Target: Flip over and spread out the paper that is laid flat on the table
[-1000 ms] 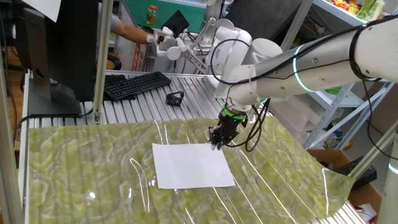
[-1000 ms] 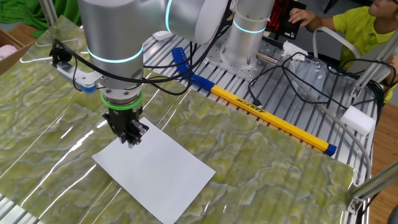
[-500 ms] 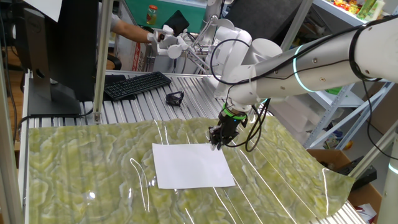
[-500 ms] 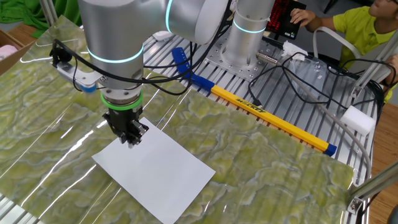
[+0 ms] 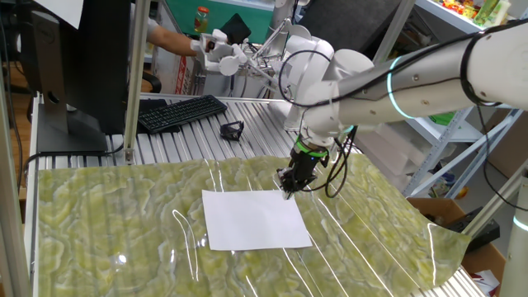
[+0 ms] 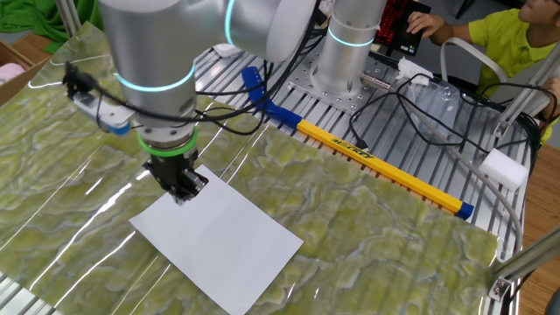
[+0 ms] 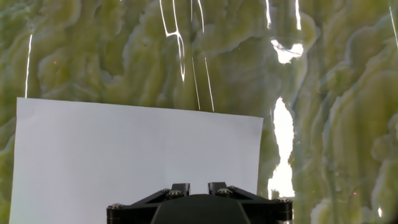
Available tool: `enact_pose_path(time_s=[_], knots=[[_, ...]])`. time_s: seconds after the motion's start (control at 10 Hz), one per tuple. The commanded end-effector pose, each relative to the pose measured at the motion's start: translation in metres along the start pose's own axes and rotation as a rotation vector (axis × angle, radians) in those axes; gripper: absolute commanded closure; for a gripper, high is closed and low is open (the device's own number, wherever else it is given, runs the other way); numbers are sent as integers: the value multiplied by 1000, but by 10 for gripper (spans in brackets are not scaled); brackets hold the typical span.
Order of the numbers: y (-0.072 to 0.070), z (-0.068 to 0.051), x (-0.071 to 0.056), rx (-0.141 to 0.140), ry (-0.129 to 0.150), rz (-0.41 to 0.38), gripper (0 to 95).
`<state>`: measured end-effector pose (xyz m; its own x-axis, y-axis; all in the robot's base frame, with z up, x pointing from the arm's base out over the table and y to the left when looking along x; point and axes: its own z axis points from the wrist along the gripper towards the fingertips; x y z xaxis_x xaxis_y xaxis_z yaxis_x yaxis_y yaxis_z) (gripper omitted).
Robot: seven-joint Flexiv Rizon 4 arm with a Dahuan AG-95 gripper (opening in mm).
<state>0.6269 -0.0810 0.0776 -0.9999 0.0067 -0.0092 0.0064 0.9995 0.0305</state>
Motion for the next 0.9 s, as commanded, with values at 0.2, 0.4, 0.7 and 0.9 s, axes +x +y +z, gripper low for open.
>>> enact_pose_path(time_s=[0.2,0.4,0.7,0.9], knots=[[-1,1,1,13,3,-3,950],[-1,1,1,17,-13,-20,950],[-1,1,1,50,-18,-15,950],[-1,1,1,48,-16,-14,950]])
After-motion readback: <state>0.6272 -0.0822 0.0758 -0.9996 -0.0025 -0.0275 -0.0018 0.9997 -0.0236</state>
